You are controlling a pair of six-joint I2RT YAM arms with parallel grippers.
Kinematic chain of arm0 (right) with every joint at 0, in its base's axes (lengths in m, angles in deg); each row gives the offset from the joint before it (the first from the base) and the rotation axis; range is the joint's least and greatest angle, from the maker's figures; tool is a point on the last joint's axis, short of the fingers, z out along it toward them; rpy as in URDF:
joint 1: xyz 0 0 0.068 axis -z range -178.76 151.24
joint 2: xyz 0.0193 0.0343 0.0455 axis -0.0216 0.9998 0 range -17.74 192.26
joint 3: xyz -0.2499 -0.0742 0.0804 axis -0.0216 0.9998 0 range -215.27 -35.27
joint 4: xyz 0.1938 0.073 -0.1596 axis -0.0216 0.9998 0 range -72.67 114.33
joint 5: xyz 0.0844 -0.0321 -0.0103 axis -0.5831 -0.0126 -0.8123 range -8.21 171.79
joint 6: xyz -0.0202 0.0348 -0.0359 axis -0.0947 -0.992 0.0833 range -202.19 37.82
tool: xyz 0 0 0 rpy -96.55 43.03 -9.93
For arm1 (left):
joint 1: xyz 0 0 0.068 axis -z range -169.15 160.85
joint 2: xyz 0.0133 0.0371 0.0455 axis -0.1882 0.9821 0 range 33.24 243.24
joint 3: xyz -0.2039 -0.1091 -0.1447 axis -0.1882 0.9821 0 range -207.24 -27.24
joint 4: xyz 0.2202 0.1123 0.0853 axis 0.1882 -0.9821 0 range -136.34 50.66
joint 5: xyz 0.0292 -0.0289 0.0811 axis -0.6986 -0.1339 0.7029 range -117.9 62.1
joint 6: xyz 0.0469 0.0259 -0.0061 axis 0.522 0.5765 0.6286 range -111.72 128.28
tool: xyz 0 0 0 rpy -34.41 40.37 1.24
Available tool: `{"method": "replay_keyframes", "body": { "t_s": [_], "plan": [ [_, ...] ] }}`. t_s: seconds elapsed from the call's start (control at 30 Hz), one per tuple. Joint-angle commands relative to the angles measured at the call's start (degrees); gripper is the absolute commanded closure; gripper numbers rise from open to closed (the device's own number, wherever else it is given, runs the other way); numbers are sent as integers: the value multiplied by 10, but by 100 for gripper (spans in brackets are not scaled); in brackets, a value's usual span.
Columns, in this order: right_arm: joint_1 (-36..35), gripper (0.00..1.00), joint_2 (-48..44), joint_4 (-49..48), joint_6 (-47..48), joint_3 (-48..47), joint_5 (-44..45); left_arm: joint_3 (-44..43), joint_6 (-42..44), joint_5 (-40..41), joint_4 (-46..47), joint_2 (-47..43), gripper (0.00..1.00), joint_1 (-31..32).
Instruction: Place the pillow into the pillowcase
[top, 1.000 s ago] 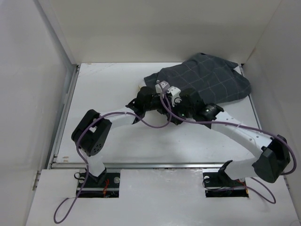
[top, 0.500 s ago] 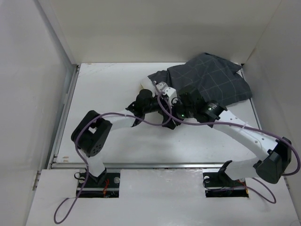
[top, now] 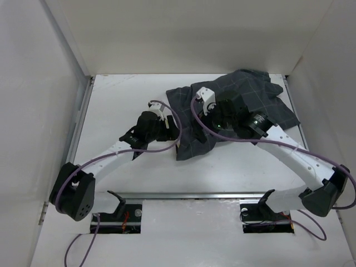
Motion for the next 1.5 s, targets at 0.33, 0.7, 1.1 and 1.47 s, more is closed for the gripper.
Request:
{"method": "replay_keyframes", "body": {
  "t_s": [0.33, 0.7, 1.1, 1.47],
  "plan": [
    [60, 1, 251, -76, -17, -222, 110, -45, -78, 59, -27, 63, 32, -172],
    [35, 16, 547, 8, 13, -571, 257, -238, -29, -153, 71, 284, 36, -232],
    [35, 84, 633, 19, 0, -599, 187, -284, -35, -257, 136, 396, 81, -211],
    [35, 100, 514, 25, -23, -684, -173, -281, -104, -409, 369, 413, 100, -148]
  ]
}}
